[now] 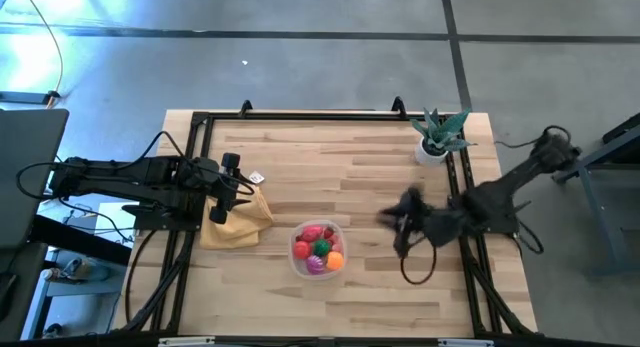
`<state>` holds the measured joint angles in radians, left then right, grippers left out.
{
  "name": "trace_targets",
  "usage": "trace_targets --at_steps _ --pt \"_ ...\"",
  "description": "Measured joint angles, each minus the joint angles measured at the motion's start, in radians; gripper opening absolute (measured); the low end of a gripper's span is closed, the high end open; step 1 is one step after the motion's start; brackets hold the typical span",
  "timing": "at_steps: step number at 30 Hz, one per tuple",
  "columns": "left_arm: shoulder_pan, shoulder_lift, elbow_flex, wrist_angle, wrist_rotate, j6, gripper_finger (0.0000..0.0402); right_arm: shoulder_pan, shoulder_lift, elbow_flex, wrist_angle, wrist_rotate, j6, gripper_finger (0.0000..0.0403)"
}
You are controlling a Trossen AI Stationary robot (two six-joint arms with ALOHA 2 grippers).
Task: Pick and placing Produce into tupperware
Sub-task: Return to Home Position
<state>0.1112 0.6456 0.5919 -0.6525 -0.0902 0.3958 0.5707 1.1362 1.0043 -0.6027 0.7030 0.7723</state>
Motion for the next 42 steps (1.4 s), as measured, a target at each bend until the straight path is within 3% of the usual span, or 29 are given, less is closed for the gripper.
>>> trace_targets --at_steps 4,6,8,15,18,24,31,35,42 --pt "0.000 0.000 0.000 0.000 0.000 0.000 0.0221 -0.109 -0.018 -0.230 0.743 -0.438 -0.400 0.0084" --pt "0.000 0.000 0.000 0.000 0.000 0.000 0.0221 -0.187 -0.021 -0.273 0.919 -0.608 -0.530 0.0084" --pt "0.000 0.000 0.000 0.000 0.000 0.000 0.0221 -0.278 -0.051 -0.280 0.911 -0.687 -0.621 0.0084" --pt "0.000 0.000 0.000 0.000 0.000 0.000 0.0221 -0.583 -0.269 -0.189 0.645 -0.779 -0.728 0.0084" --pt "0.000 0.000 0.000 -0.001 0.000 0.000 0.0221 -0.646 -0.381 -0.127 0.526 -0.758 -0.750 0.0084" --pt "0.000 0.000 0.000 0.000 0.000 0.000 0.0221 -0.664 -0.575 -0.101 0.331 -0.576 -0.758 0.0084" --pt "0.000 0.000 0.000 0.000 0.000 0.000 0.0221 -0.644 -0.702 -0.103 0.117 -0.370 -0.607 0.0083" --pt "0.000 0.000 0.000 0.000 0.000 0.000 0.0221 -0.640 -0.707 -0.103 0.113 -0.362 -0.626 0.0072" --pt "0.000 0.000 0.000 0.000 0.000 0.000 0.0221 -0.640 -0.797 -0.103 0.106 -0.447 -0.675 0.0006"
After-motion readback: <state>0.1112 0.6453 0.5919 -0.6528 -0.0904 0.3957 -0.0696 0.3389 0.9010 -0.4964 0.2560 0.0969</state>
